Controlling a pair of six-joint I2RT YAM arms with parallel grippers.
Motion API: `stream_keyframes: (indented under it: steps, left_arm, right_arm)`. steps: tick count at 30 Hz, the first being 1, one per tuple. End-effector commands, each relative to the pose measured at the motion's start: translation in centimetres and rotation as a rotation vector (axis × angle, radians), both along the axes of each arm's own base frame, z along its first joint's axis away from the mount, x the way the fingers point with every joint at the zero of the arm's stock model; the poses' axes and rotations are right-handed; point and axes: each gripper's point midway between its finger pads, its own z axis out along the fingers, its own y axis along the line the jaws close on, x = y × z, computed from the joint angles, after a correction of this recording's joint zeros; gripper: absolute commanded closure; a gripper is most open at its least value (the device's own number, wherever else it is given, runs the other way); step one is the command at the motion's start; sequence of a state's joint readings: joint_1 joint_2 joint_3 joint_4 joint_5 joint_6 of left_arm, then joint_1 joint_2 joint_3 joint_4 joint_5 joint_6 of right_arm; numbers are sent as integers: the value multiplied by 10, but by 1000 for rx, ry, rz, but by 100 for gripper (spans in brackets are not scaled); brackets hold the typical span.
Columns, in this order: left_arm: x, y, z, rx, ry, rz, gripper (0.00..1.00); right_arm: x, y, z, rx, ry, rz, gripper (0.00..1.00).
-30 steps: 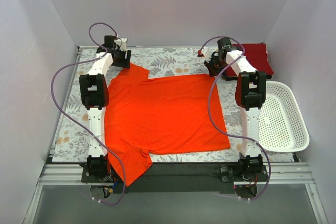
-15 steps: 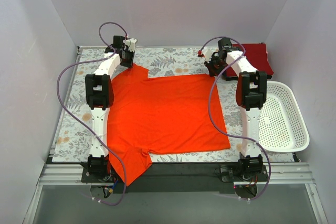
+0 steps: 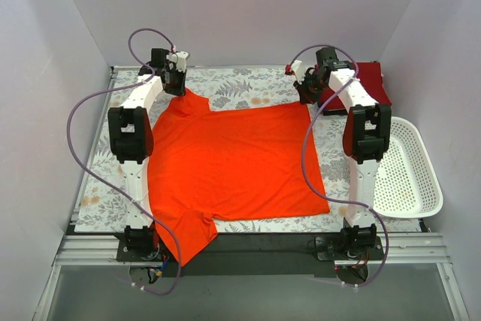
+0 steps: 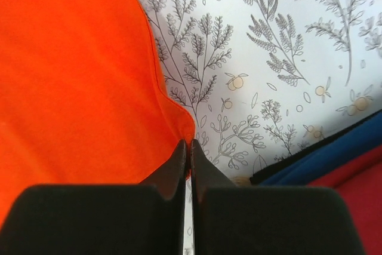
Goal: Fold and stack the t-shirts
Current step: Fold the tshirt
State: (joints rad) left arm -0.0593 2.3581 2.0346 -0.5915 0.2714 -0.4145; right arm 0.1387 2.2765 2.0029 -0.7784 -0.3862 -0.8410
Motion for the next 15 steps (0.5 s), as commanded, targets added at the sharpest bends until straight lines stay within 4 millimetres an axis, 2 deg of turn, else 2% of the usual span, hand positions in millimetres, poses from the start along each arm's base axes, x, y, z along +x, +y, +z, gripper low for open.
stream_keyframes:
  steps: [1, 8, 9, 10, 15]
  left_arm:
    - [-10, -6, 92, -45, -175, -60, 100]
    - [-65, -7, 110, -54, -149, -89, 100]
    - [-81, -7, 113, -55, -142, -95, 100]
    - [-88, -7, 115, -51, -141, -102, 100]
    - [-137, -3, 117, -35, -87, -119, 100]
  right_arm:
    - [-7, 7, 47, 57, -71, 32, 99]
    - [-33, 4, 53, 60, -66, 75, 99]
    - [-39, 4, 47, 60, -48, 80, 99]
    - [-42, 3, 53, 61, -59, 85, 99]
    - [-60, -2, 47, 54, -44, 116, 99]
